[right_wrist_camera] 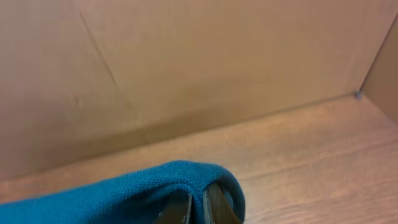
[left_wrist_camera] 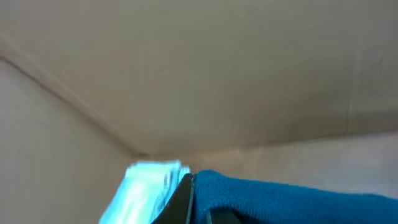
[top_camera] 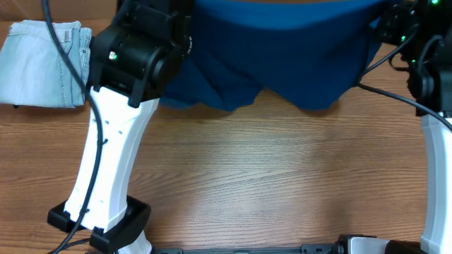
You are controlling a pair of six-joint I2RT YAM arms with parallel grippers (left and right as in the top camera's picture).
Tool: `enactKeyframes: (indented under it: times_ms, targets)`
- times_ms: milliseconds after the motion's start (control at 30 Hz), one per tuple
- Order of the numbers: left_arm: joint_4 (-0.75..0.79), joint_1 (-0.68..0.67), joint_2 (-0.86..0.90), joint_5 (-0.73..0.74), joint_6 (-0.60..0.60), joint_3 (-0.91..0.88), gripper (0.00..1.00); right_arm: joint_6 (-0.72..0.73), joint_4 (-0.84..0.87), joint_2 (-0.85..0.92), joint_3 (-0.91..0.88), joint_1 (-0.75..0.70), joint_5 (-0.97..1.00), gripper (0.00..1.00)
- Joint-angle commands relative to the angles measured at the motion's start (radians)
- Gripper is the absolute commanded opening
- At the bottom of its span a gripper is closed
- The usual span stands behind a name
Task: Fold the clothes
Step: 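Lift the teal shirt high with both grippers, spreading it between them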
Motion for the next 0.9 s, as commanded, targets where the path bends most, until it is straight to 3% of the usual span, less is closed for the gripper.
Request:
enactKeyframes:
  times_ms: [0, 367, 633, 867]
  targets:
    - [0.06, 0.009, -0.117, -0.018, 0.086, 0.036, 0.06, -0.007, -0.003, -0.037, 0.104, -0.016, 0.008, 0.04]
    - [0.189, 0.011, -0.22, -0.013, 0.224, 0.036, 0.04, -0.008, 0.009, -0.036, 0.232, -0.016, 0.067, 0.04]
    - [0.195, 0.053, -0.103, -0.008, 0.218, 0.036, 0.04, -0.008, 0.011, 0.054, 0.232, -0.016, 0.067, 0.04]
    - [0.433, 0.164, 0.033, 0.072, 0.218, 0.036, 0.04, -0.008, 0.147, 0.167, 0.232, -0.016, 0.066, 0.04]
